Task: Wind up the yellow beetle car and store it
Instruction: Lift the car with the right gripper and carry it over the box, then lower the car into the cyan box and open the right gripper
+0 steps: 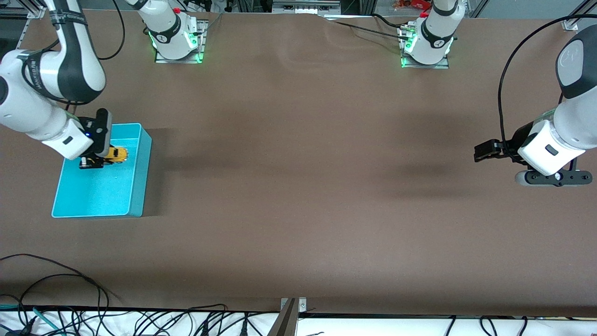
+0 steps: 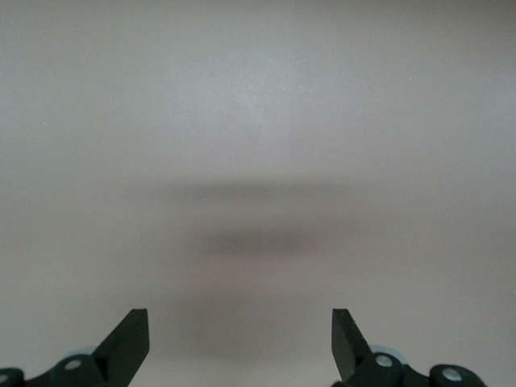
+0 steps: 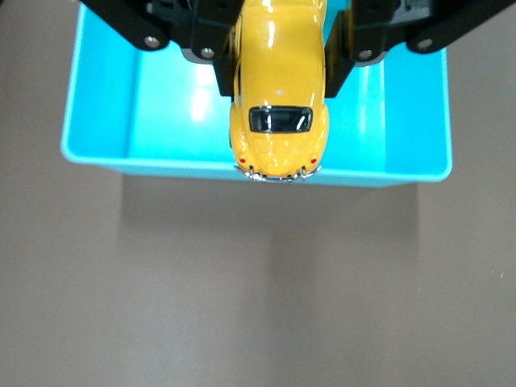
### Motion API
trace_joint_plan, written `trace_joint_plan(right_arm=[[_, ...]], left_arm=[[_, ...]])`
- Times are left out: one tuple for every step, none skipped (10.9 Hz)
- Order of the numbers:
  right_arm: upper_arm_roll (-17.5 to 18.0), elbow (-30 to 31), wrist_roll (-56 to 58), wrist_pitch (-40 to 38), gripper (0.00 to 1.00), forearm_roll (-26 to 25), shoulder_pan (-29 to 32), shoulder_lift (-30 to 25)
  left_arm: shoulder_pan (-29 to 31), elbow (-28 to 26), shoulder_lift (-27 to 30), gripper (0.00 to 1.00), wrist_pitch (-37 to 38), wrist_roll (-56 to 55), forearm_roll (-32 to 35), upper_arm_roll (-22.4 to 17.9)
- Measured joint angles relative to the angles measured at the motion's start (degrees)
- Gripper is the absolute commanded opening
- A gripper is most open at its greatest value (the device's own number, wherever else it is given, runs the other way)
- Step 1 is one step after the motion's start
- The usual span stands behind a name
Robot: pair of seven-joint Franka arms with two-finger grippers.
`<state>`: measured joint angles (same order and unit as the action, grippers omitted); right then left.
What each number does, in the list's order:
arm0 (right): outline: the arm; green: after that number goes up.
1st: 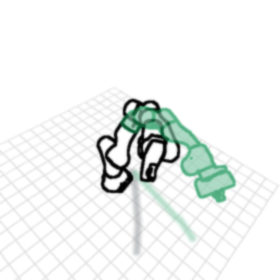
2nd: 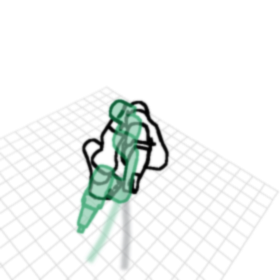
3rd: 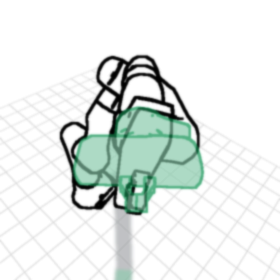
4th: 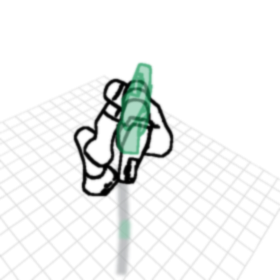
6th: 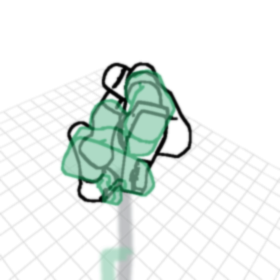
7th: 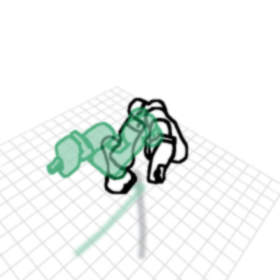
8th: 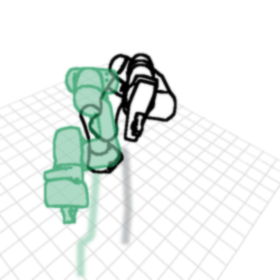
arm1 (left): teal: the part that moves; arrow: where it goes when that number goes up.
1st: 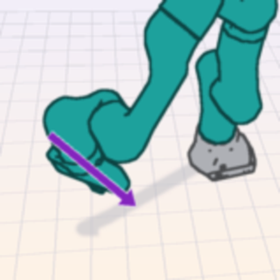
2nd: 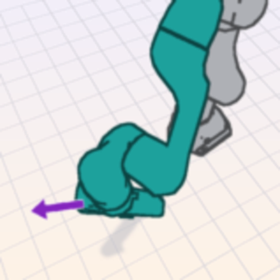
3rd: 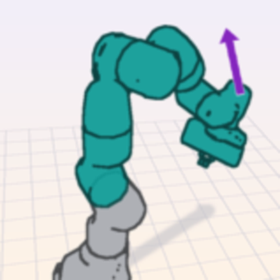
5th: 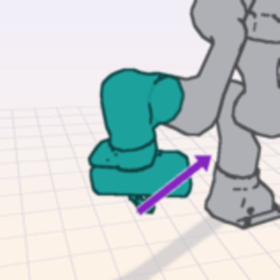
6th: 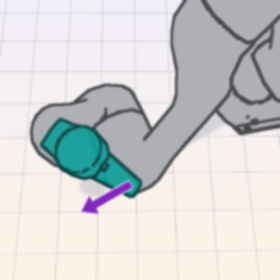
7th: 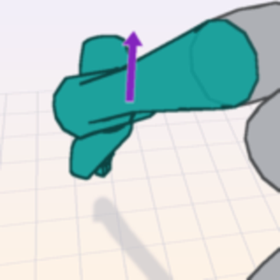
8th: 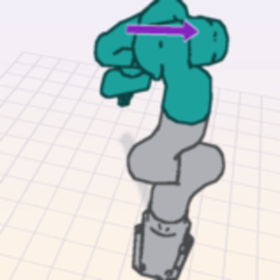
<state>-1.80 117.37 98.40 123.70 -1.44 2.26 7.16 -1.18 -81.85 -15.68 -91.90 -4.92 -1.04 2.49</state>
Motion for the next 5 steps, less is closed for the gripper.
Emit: trace_joint_plan(right_arm=[[-1.04,0.90,1.26,-0.08,0.00,0.00,0.53,0.28],[-1.36,1.74,2.45,-0.08,0.00,0.00,1.64,1.16],[-1.47,2.23,3.76,-0.02,0.00,0.01,3.24,2.66],[-1.52,2.33,4.91,0.09,0.00,0.19,5.07,4.60],[-1.55,2.34,6.87,0.29,0.00,1.17,6.75,6.57]], left_arm=[[0.00,0.00,0.00,1.00,0.00,0.00,0.00,0.00],[-0.01,0.00,0.00,1.00,0.00,0.00,0.00,0.00],[-0.01,0.00,0.00,1.00,0.00,0.00,0.00,0.00],[-0.02,0.00,0.00,1.00,0.00,0.00,0.00,0.01],[-0.05,0.00,0.00,1.00,0.00,0.00,0.00,0.01]])
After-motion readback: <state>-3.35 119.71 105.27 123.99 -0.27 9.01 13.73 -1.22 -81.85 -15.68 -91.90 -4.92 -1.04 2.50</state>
